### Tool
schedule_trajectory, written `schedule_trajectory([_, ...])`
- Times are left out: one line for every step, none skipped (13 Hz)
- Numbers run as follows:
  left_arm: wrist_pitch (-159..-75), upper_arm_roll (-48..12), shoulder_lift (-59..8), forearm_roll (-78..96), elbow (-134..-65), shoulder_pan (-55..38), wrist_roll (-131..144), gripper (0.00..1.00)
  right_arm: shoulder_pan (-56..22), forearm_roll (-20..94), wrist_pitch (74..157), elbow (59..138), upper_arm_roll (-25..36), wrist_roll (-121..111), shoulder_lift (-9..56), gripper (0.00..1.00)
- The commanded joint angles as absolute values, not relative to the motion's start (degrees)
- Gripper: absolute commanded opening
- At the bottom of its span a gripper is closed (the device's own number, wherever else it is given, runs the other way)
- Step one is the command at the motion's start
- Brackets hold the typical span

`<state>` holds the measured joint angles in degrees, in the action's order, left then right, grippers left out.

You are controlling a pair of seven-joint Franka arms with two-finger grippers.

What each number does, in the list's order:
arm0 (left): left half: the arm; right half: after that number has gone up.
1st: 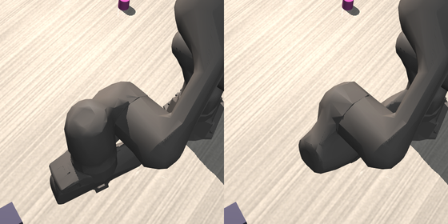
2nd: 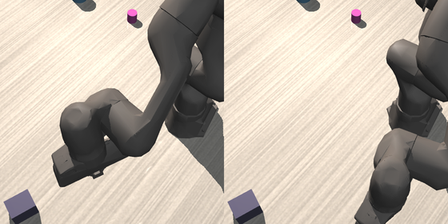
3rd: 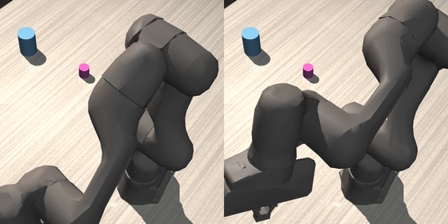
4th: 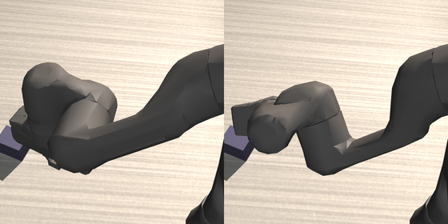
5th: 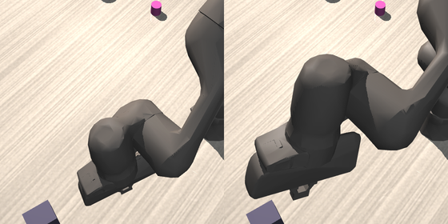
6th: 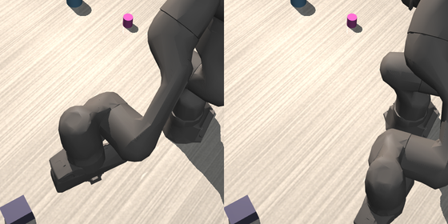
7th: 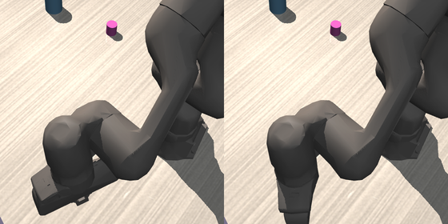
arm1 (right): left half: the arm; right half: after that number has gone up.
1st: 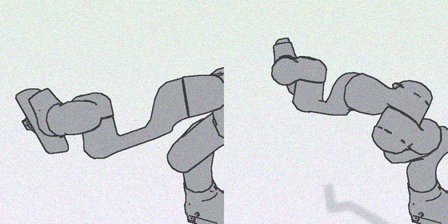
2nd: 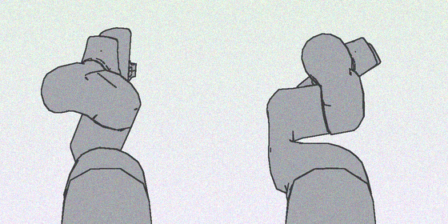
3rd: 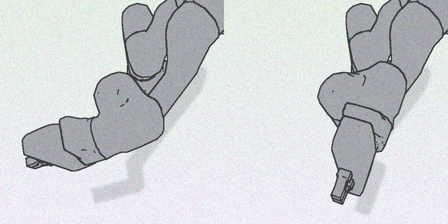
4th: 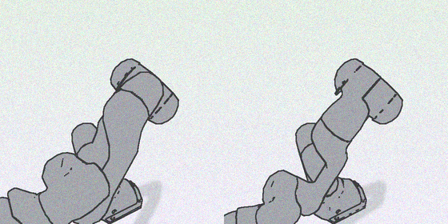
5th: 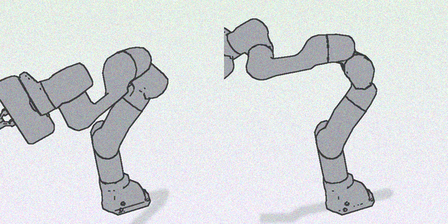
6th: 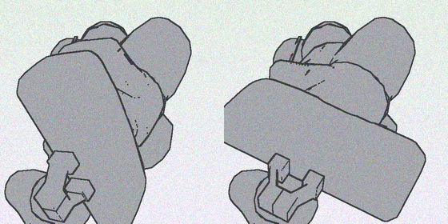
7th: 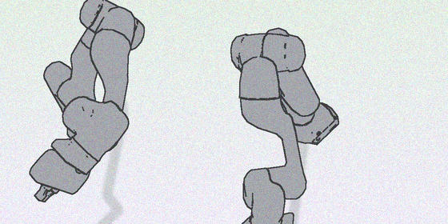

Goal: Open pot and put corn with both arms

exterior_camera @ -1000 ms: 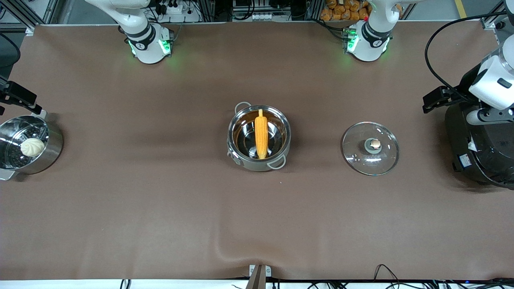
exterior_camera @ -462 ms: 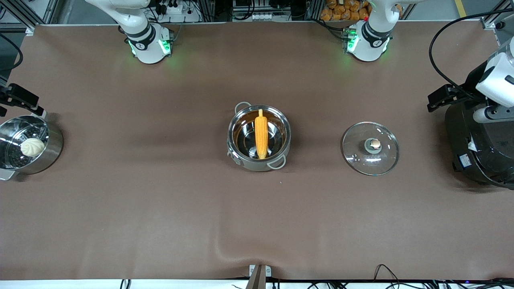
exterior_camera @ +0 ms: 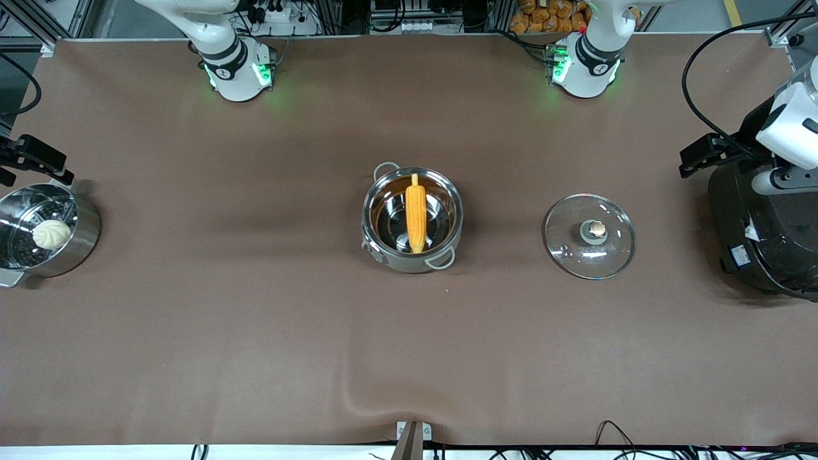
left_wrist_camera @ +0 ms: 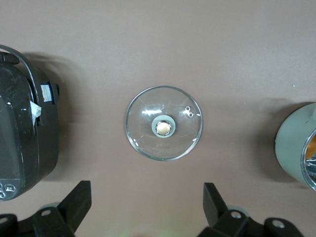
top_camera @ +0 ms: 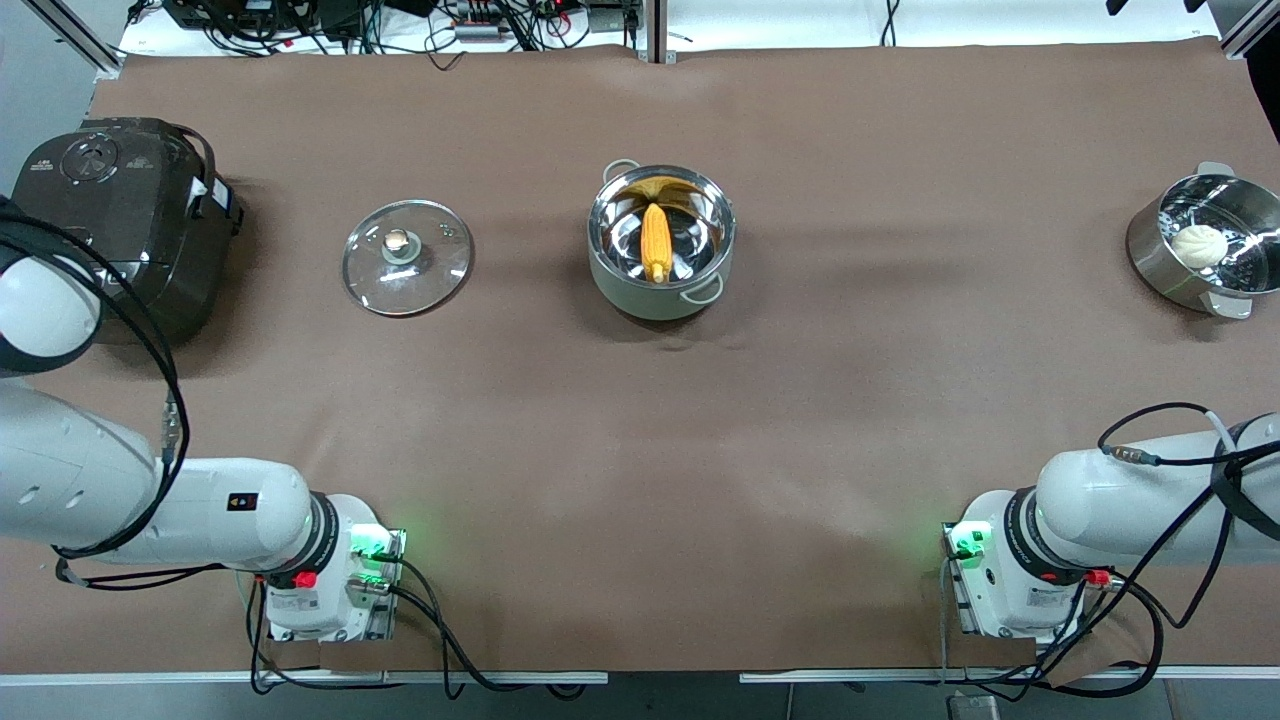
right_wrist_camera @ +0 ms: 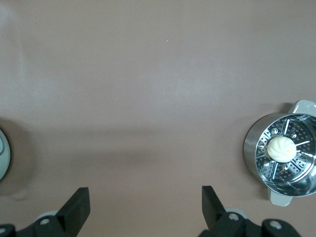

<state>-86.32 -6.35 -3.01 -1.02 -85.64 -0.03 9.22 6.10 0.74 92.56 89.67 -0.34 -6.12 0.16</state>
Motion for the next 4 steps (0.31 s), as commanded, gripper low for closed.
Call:
schedule_trajectory([-85.0,-6.33,-2.02,-0.7,-85.96,-0.09,8.0,1.0,5.71,-0.26,91.59,90.44,-0.97,-4.75,-0.97,1.0])
schedule_trajectory([-84.73,-6.33,-1.93,-0.79,-85.96,-0.26,8.0,1.0,5.71,-0.26,91.32,90.44,-0.97,-4.75,-0.97,1.0])
schedule_trajectory([-84.55,-6.42,-1.85,-0.79,-85.96,-0.26,8.0,1.0,5.71,-0.26,90.88,90.53,-0.97,-4.75,-0.97,1.0])
schedule_trajectory([-84.29,-6.42,-1.85,-0.7,-85.96,-0.18,8.0,1.0,5.63,-0.26,90.53,90.44,-0.97,-4.75,-0.88,1.0])
